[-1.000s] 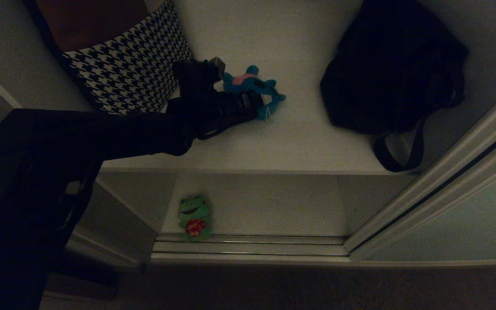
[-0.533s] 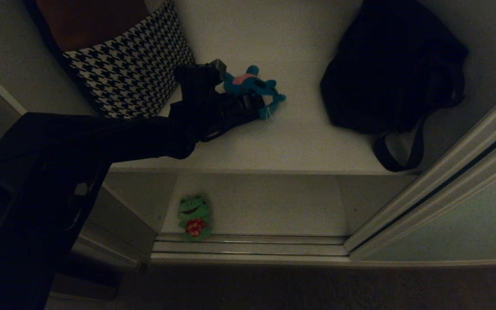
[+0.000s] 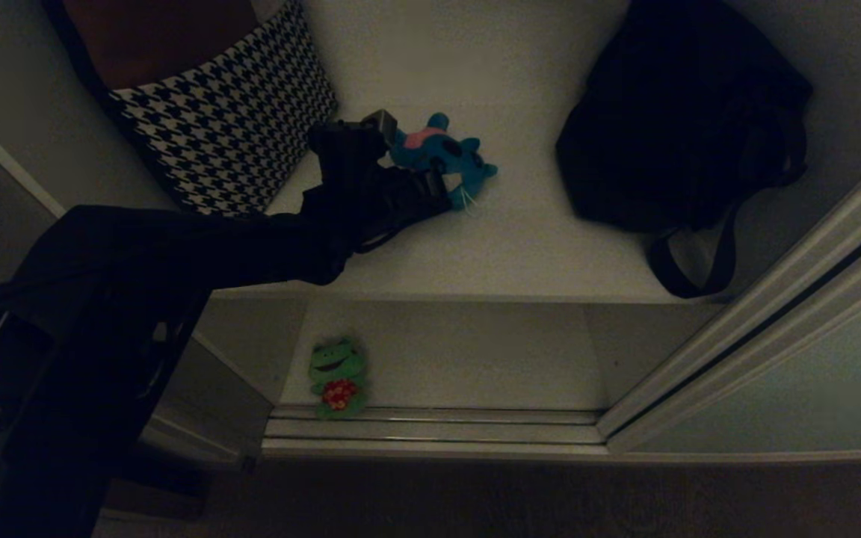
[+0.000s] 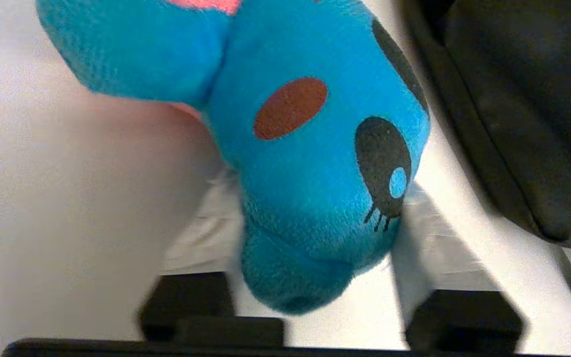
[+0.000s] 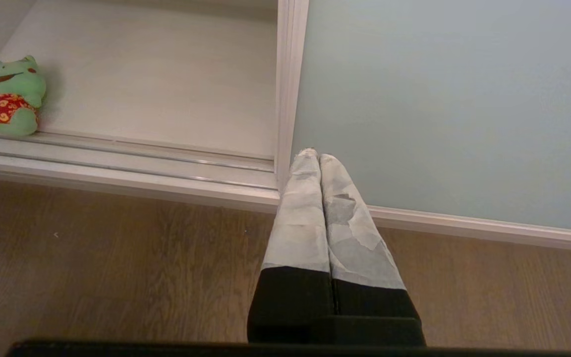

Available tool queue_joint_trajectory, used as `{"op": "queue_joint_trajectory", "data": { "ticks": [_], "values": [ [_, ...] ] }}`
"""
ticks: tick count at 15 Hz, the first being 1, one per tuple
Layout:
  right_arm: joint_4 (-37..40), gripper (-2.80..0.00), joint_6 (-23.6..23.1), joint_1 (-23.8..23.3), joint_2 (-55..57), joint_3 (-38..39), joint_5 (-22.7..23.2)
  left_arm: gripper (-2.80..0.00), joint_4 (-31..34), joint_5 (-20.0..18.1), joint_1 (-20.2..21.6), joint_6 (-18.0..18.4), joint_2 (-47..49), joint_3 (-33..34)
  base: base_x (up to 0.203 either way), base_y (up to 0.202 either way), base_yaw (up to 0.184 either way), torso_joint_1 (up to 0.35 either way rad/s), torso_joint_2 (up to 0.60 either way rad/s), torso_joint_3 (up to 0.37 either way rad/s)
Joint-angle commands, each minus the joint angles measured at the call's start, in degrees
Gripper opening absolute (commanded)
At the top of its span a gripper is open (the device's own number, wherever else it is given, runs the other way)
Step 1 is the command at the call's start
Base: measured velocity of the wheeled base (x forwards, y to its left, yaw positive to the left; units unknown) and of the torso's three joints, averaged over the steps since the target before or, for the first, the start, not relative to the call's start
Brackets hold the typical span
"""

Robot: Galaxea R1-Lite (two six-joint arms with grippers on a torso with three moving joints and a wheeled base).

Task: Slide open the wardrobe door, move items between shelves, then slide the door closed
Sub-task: Place the blue doll on the lower shelf

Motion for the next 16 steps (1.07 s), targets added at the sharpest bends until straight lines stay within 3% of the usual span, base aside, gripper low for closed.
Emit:
{"op": "queue_joint_trajectory", "data": {
  "ticks": [1,6,10,13,16],
  "values": [
    [0.0,-2.8,-0.1,0.0,0.0,0.0,0.0,-2.8,-0.2,0.0,-0.1,0.0,0.5,0.0,0.0,0.0,0.0,0.0,0.0,0.0],
    [0.0,-2.8,-0.1,0.1,0.0,0.0,0.0,-2.8,1.1,0.0,-1.0,-0.4,-5.5,0.7,0.0,0.0,0.0,0.0,0.0,0.0],
    [0.0,-2.8,-0.1,0.0,0.0,0.0,0.0,-2.8,5.7,1.7,-3.3,0.3,-14.8,8.6,0.0,0.0,0.0,0.0,0.0,0.0],
    [0.0,-2.8,0.0,0.0,0.0,0.0,0.0,-2.8,8.3,5.4,-4.2,4.9,-22.4,17.7,0.0,0.0,0.0,0.0,0.0,0.0],
    [0.0,-2.8,0.0,0.0,0.0,0.0,0.0,-2.8,11.2,9.9,-4.4,6.3,-29.9,22.0,0.0,0.0,0.0,0.0,0.0,0.0]
  ]
}}
